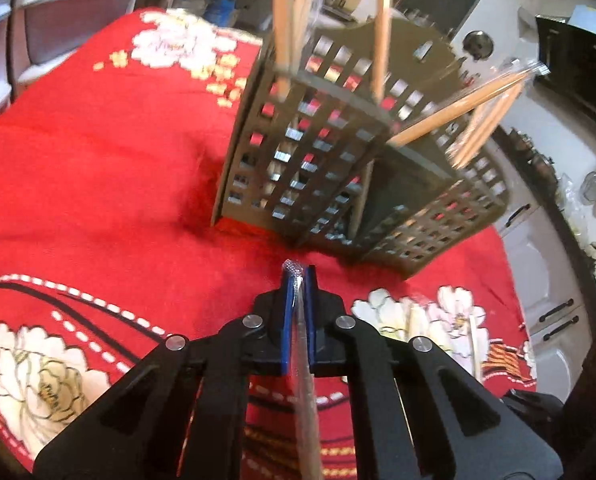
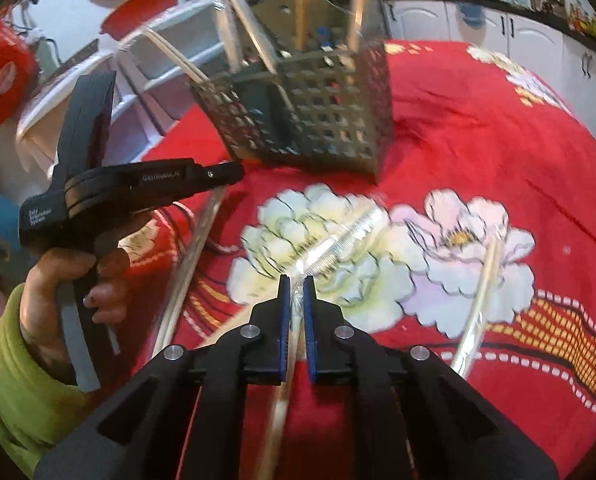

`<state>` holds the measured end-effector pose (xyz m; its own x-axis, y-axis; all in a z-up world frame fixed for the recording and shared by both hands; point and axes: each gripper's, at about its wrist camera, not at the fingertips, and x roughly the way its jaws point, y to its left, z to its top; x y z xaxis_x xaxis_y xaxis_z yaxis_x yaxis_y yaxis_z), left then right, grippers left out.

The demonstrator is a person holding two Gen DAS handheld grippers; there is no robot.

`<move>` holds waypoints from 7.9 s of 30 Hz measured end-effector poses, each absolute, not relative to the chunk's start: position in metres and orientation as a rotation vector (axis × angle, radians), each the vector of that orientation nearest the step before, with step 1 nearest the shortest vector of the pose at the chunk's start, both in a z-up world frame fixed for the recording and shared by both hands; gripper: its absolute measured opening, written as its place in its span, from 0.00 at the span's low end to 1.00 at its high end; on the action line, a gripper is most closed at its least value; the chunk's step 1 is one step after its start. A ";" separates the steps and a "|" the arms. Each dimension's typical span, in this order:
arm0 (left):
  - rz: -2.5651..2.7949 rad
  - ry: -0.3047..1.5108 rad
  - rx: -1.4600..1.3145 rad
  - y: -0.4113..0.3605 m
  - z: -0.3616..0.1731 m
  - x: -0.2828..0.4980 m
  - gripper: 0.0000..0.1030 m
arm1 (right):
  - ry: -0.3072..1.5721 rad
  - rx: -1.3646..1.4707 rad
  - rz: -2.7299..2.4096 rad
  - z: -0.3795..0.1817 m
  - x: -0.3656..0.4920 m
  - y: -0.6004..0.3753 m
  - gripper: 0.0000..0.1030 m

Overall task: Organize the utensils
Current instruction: 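Close the right tool on a wrapped chopstick pair while the left tool grasps another, then carry the held chopsticks with both tools over the caddy and lower them in, then open the left tool to drop chopsticks into the caddy while the right tool releases its pair, then move both open tools back down to the last wrapped chopsticks on the cloth, then close the left tool on a wrapped chopstick pair while the right tool grasps another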

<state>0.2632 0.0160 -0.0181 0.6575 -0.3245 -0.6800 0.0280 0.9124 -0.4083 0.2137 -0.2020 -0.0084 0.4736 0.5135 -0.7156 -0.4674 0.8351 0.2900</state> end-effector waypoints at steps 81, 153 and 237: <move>-0.253 0.351 -0.259 0.004 0.171 0.286 0.01 | 0.247 0.205 0.457 0.190 0.306 -0.235 0.05; -0.183 0.457 -0.294 0.005 0.104 0.255 0.60 | 0.439 0.281 0.424 0.106 0.290 -0.259 0.38; -0.424 0.903 -0.093 -0.087 -0.033 0.249 0.48 | 0.941 0.092 0.299 -0.031 0.269 -0.291 0.45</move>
